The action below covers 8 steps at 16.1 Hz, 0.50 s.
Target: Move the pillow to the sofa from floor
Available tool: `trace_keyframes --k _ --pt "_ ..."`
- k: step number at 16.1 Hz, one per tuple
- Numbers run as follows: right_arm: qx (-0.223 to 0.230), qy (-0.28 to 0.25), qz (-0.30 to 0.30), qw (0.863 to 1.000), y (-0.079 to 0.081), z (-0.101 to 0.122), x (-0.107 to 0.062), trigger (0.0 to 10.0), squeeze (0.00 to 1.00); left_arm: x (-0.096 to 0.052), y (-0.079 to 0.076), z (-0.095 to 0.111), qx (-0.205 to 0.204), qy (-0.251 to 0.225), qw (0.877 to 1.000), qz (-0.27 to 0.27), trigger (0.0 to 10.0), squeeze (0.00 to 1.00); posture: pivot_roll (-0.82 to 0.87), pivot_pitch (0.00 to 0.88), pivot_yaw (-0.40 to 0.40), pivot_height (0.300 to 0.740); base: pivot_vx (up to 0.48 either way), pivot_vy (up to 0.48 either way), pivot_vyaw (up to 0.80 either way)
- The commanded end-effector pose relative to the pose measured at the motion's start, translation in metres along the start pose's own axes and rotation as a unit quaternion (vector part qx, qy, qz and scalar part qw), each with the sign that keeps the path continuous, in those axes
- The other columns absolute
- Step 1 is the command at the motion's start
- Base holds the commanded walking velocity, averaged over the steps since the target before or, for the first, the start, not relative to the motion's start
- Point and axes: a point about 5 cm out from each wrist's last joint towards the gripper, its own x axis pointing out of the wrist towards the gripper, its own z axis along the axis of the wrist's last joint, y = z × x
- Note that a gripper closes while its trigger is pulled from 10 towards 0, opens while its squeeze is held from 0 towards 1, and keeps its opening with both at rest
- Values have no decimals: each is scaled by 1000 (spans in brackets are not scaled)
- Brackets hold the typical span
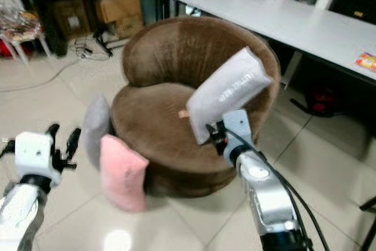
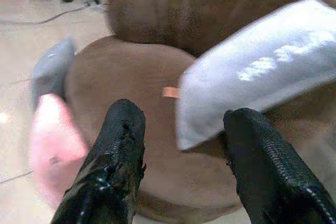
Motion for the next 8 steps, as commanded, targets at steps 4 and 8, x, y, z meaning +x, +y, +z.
trace_keyframes --k 4,8 --pt "-10 -12 17 1000 4 10 2 10000 0 1 1 -2 6 4 1000 8 10000 0 9 0 -29 740 0 461 -400" --pt "-14 -19 27 999 5 12 3 10000 0 1 2 -3 7 5 1000 11 10000 0 10 0 -32 740 0 461 0"
